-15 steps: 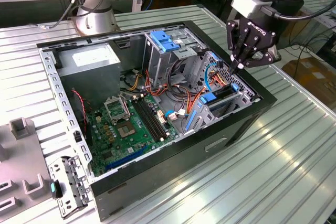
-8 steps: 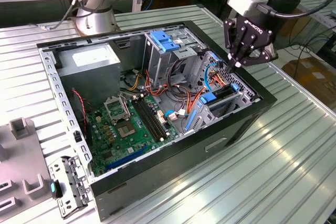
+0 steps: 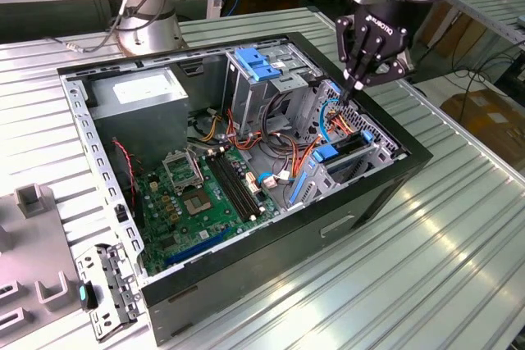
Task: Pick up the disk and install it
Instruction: 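Insert the second disk wire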
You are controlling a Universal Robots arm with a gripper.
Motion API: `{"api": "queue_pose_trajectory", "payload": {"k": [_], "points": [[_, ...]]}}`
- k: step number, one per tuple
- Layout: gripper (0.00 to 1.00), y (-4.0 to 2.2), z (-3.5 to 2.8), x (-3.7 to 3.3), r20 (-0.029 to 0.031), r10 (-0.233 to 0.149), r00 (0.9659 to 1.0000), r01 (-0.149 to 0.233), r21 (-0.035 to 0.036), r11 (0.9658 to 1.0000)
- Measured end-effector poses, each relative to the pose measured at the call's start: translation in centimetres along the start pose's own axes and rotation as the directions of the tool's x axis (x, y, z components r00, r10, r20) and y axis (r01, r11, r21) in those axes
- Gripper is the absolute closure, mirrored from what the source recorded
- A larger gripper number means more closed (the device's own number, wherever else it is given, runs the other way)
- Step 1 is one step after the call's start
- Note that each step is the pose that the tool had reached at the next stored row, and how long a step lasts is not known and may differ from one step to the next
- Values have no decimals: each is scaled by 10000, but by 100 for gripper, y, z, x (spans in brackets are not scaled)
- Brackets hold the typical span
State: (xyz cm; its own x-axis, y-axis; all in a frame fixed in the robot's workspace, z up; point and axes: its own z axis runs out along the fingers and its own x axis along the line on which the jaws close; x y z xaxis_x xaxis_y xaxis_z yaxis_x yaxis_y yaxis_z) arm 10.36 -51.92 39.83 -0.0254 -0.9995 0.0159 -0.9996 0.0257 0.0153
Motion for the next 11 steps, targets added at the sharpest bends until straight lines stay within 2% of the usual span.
{"api": "queue_pose_trajectory", "payload": {"k": [1,3,4,5,8,9,10,11], "points": [[89,0,0,-16,-8,1,10000,-1,-1,10000],[89,-2,3,-40,-78,1,10000,-1,-2,10000],[89,-2,5,-40,-124,3,9999,-3,-1,10000],[89,-7,7,-41,-204,4,9998,-4,1,10000],[89,-16,30,-42,-251,5,9997,-5,2,10000],[89,-18,39,-44,-283,5,9996,-5,4,10000],[82,-19,41,-46,-383,6,9993,-6,6,10000],[82,-19,40,-50,-496,7,9988,-7,9,10000]]}}
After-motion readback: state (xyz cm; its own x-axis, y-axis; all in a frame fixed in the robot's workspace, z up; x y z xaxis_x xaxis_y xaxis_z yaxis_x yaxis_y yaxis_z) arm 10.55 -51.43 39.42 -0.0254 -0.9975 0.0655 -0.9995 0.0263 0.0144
